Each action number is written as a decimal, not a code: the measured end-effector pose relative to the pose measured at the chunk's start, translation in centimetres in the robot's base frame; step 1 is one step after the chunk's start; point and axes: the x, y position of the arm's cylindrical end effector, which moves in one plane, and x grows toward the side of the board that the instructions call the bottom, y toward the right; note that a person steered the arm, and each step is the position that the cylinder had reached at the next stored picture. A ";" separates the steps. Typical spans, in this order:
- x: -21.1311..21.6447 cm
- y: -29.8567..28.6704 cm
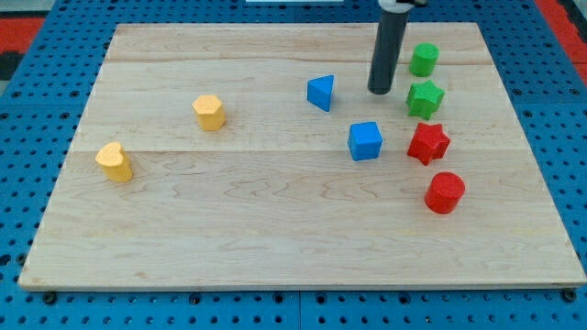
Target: Move the blue triangle slightly left
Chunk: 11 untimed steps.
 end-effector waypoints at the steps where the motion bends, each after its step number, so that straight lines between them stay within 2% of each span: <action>1: 0.6 -6.6; 2: 1.7 -12.2; 3: 1.2 -17.1; 4: -0.8 -19.2; 8: -4.1 -11.5; 9: -4.5 -13.7; 11: -6.7 -11.7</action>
